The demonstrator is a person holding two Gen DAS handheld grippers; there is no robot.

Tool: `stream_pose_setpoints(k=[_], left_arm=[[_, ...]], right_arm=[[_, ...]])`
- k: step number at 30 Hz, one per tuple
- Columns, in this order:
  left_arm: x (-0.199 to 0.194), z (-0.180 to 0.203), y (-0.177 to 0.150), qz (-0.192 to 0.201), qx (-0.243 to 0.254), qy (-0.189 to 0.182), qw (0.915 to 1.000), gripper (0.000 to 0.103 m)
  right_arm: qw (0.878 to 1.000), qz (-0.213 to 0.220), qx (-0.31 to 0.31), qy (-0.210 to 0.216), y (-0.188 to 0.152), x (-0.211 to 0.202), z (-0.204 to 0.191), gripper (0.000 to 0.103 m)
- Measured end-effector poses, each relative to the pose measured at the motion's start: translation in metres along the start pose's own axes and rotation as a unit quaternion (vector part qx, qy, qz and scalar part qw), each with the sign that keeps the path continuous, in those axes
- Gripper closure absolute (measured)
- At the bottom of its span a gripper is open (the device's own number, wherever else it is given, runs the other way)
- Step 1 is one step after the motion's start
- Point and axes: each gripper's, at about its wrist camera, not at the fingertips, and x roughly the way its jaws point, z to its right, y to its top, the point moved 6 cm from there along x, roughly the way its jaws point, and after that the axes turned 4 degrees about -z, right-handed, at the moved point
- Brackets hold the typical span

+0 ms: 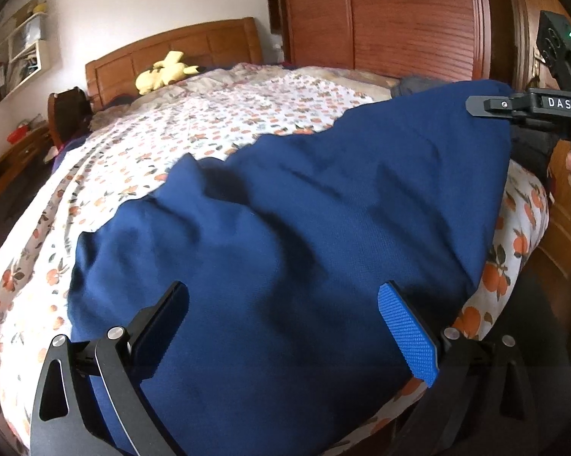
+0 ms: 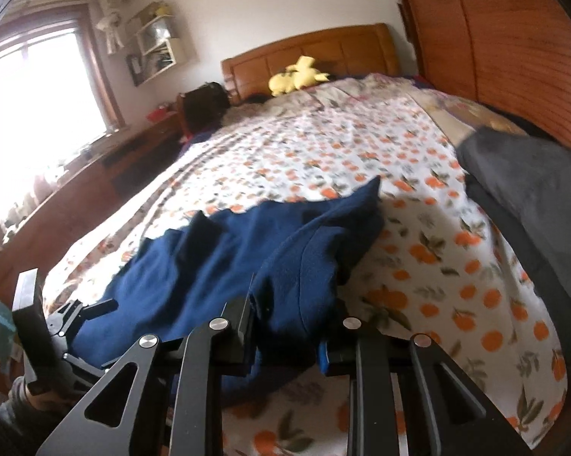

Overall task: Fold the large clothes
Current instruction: 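Grasp the folded navy jacket bundle's edge with the right tool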

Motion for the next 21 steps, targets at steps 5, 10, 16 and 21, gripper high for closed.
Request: stream_pose_setpoints(k=[5, 10, 16, 21], left_arm=[[-0.026, -0.026, 0.0, 0.022, -0.021, 0.011, 0.9995, 0.003], [-0.062, -0.063, -0.013, 0.042, -0.054, 0.024, 0.9974, 0.003], [-0.1, -0.113, -0.039, 0.057, -0.101, 0.044, 0.9923, 0.003], [-0.122, -0.15, -0.061, 0.066, -0.135, 0.063, 0.9866, 0.003]], right_arm=[[0.999, 0.01, -0.037, 0.017, 0.02, 0.003, -0.036, 0.082], [0.996, 0.014, -0.077, 0.037, 0.033, 0.011, -0.082, 0.083], [0.988, 0.01, -0.128, 0.08, 0.042, 0.033, -0.157, 0.084], [0.977, -0.01, -0.167, 0.134, 0.034, 0.061, -0.228, 0.084]])
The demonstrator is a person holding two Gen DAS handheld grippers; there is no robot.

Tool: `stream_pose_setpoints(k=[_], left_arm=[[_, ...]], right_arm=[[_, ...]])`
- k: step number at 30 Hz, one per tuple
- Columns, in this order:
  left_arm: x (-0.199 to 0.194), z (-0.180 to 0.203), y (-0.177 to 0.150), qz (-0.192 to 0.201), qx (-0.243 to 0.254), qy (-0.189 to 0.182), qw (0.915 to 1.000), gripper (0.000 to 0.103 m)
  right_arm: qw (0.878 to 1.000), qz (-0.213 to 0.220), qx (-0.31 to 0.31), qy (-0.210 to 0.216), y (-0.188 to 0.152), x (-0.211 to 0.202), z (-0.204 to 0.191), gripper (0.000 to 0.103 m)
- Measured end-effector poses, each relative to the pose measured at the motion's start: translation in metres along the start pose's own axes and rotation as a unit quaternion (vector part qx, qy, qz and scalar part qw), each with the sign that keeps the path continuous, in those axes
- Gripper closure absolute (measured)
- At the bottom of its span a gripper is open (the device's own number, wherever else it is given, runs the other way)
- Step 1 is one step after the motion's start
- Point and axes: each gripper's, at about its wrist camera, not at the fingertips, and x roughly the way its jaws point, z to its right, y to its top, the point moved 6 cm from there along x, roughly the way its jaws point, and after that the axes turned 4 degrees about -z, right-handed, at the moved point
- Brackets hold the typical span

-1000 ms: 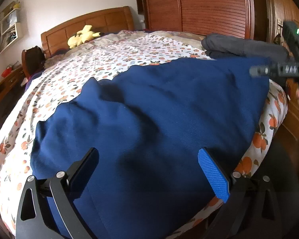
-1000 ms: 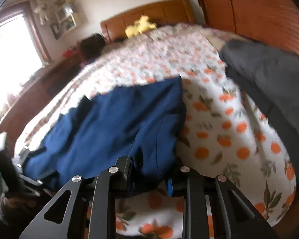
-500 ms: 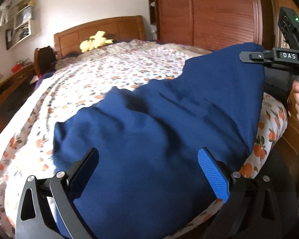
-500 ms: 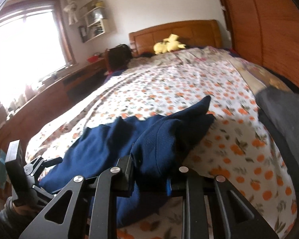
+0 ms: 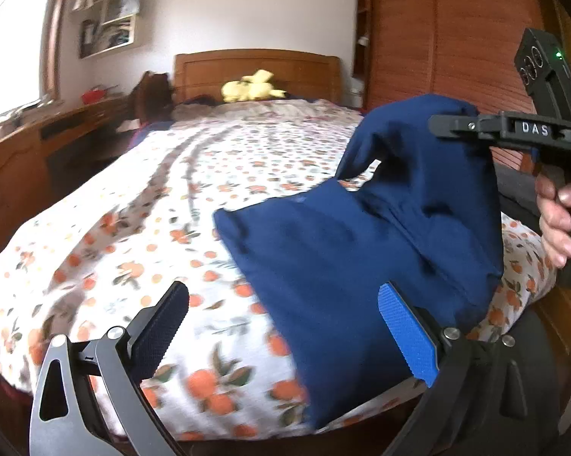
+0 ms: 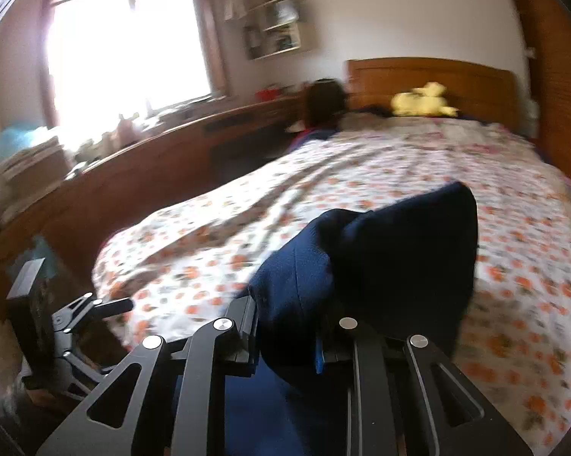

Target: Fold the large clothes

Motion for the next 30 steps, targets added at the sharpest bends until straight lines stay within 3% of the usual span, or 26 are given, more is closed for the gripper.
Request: stream_pose_setpoints(k=[4, 9, 11, 12, 21, 30], left_arm=[[-0.01, -0.023, -0.005, 0.002, -0.023, 0.009, 0.9997, 0.003], [-0.019, -0.032, -0.006, 0.005, -0.03, 0.019, 0.9994, 0.003], [-0.021, -0.031, -0.006, 0.006, -0.03, 0.018, 0.9994, 0.003], [-0.021, -0.03, -0.005, 0.007, -0.03, 0.017, 0.9994, 0.003], [-0.017, -0.014, 0.003, 0.011, -0.023, 0.011, 0.9996, 0.003], [-0.004, 0.0, 0.007, 0.004, -0.011, 0.005, 0.9999, 0.003]], right_arm=[[0.998, -0.045, -0.032, 0.036, -0.012, 0.044, -0.047, 0.084], [0.993, -0.106, -0.037, 0.043, -0.041, 0.076, -0.061, 0.078], [0.993, -0.106, -0.034, 0.049, -0.043, 0.071, -0.062, 0.063], [0.993, -0.099, -0.033, 0.052, -0.042, 0.066, -0.063, 0.061], [0.996, -0.07, -0.045, 0.021, -0.019, 0.038, -0.05, 0.06], [0.994, -0.096, -0.034, -0.03, -0.042, 0.037, -0.007, 0.061]])
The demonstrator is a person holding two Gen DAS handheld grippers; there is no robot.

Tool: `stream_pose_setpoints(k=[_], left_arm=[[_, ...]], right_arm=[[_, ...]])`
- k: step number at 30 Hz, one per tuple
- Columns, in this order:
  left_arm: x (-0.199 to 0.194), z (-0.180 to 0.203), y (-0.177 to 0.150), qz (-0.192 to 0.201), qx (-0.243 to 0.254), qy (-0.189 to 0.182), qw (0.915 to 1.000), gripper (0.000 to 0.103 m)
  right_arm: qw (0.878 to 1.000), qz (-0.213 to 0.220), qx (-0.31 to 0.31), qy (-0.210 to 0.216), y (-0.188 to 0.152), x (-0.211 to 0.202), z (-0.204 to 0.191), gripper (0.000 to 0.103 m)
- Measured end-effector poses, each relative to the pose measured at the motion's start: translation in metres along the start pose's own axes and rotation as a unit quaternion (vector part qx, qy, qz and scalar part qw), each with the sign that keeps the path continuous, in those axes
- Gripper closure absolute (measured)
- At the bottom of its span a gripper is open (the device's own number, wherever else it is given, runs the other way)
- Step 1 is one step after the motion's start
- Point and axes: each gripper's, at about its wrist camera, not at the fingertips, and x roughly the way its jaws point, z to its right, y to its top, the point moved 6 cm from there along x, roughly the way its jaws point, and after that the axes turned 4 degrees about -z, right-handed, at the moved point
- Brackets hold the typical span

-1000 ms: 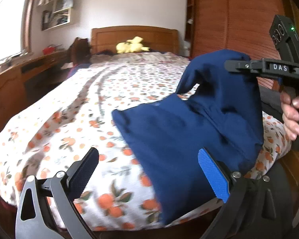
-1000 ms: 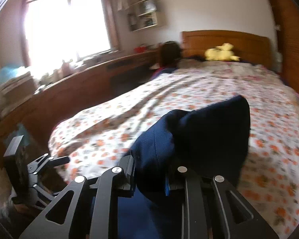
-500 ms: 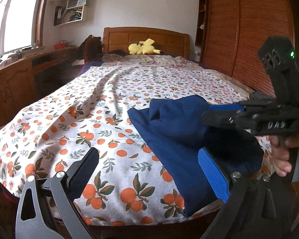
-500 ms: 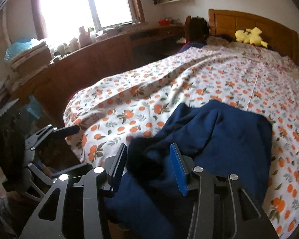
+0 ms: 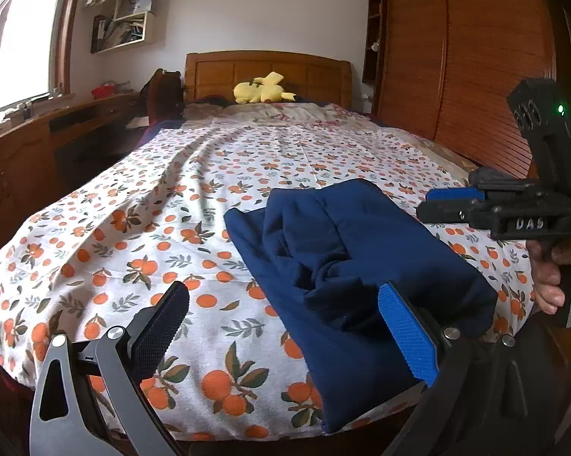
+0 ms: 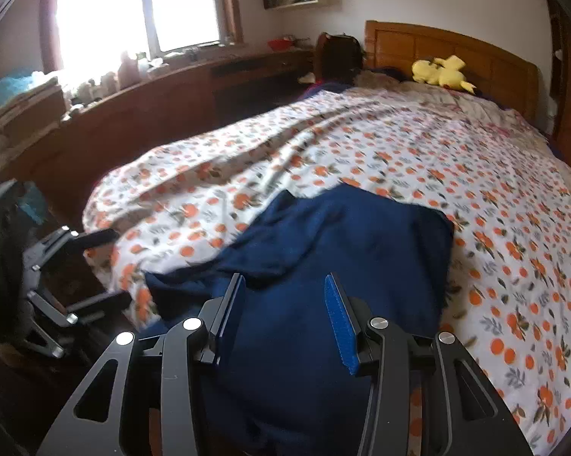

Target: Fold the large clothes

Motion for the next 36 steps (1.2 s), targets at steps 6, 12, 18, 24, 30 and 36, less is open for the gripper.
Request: stream_pose_setpoints(k=[6, 12, 18, 24, 30, 36], left_arm=[[0.006, 0.007, -0.001, -0.005, 0.006, -0.002, 1.0, 0.003], [0.013, 0.016, -0.003, -0.017, 0.012, -0.024, 0.9995, 0.015], [0.026, 0.029, -0.007, -0.054, 0.014, -0.044, 0.9975, 0.058], [0.037, 0.032, -0.009, -0.081, -0.011, -0.072, 0.9941, 0.086], [0.005, 0.035, -0.003, -0.061, -0.016, -0.062, 0.9961, 0.094], [-0.03, 0.049, -0.016, -0.054, -0.005, -0.048, 0.9974, 0.094]], right_arm=[[0.999, -0.031, 0.006, -0.023, -0.027, 0.011, 0.02, 0.061], [0.999, -0.046, 0.023, -0.012, -0.049, 0.021, 0.029, 0.061], [0.999, -0.04, 0.028, -0.004, -0.05, 0.016, 0.03, 0.061], [0.999, -0.035, 0.025, -0.004, -0.05, 0.006, 0.033, 0.061], [0.999, -0.021, 0.026, -0.007, -0.05, -0.013, 0.037, 0.061], [1.0, -0.015, 0.026, 0.005, -0.052, -0.024, 0.033, 0.061]])
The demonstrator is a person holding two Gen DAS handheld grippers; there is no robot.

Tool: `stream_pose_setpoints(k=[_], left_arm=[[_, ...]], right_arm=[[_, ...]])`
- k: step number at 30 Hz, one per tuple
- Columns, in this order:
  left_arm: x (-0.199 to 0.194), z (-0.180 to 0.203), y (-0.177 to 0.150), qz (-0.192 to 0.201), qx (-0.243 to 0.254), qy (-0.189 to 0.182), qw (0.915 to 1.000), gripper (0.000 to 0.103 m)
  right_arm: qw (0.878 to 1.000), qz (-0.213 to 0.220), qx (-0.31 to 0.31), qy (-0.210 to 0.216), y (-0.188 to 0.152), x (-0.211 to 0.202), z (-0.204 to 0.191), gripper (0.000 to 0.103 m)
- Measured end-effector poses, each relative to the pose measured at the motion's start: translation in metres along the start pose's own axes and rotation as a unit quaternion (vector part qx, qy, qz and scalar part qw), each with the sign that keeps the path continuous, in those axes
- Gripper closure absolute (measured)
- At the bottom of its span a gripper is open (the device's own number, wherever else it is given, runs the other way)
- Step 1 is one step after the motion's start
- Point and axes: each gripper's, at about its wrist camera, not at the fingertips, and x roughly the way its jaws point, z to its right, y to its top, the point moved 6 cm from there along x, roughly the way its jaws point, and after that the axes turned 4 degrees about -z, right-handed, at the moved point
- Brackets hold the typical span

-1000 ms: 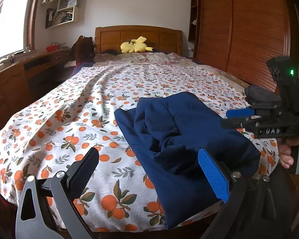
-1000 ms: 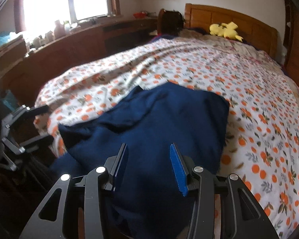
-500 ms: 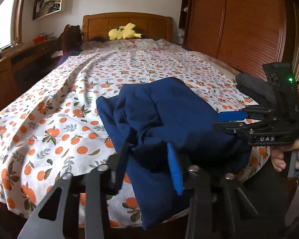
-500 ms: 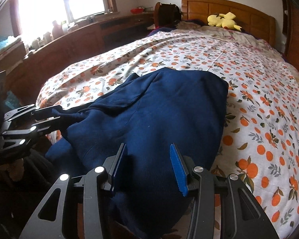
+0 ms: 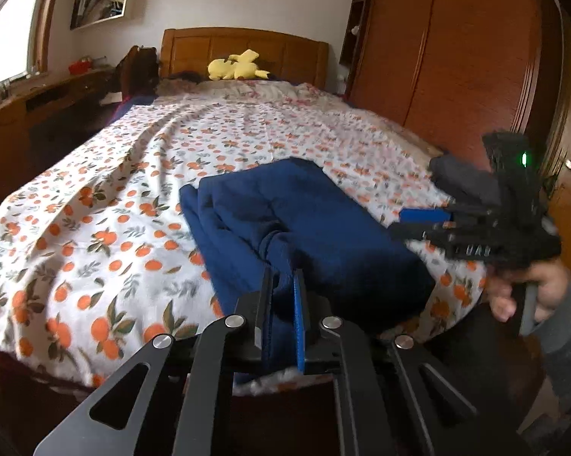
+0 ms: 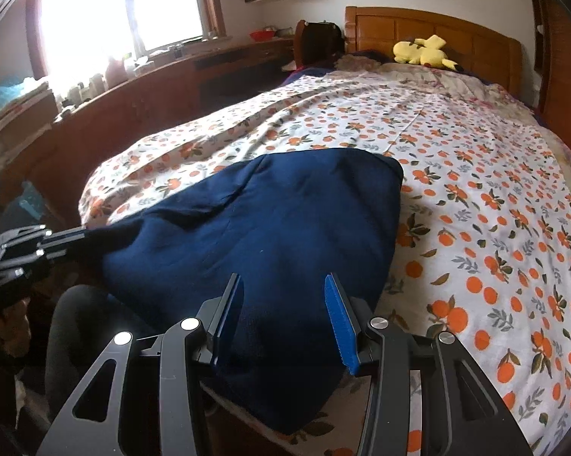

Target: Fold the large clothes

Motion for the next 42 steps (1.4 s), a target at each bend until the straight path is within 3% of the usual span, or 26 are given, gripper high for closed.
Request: stream_pose_setpoints(k=[7, 15, 18, 20, 25, 30, 32, 42], left_arm=[[0.02, -0.016, -0.033, -0.038, -0.019, 0.021, 0.9989, 0.093], [0.024, -0.021, -0.047, -0.041, -0.025, 0.018, 0.9987, 0.091], [0.018, -0.024, -0.045, -0.031, -0.029, 0.025, 0.9988, 0.081], [0.012, -0.026, -0.042, -0.023, -0.032, 0.033, 0.9987, 0.07], [-0.002, -0.034, -0.04, -0.007, -0.04, 0.04, 0.9983, 0.047], [0.0, -0.042, -0.046, -0.016, -0.043, 0.046, 0.9979, 0.047], [0.001, -0.043, -0.05, -0.02, -0.043, 0.043, 0.9979, 0.047], [0.011, -0.025, -0.069, -0.043, -0.028, 0.01, 0.9986, 0.047]], right_arm=[[0.999, -0.023, -0.018, -0.012, -0.019, 0.013, -0.009, 0.06], [0.999, -0.038, -0.02, -0.009, -0.029, 0.026, -0.007, 0.058], [0.999, -0.027, -0.027, -0.01, -0.015, 0.022, -0.002, 0.057], [0.999, -0.019, -0.029, -0.017, -0.003, 0.023, 0.006, 0.048], [0.999, -0.018, -0.023, -0.038, 0.033, 0.051, 0.043, 0.047], [0.998, -0.031, 0.007, -0.047, 0.07, 0.1, 0.088, 0.047], [0.998, -0.04, 0.029, -0.047, 0.077, 0.116, 0.103, 0.042], [0.99, -0.082, 0.11, -0.019, 0.086, 0.168, 0.14, 0.026]])
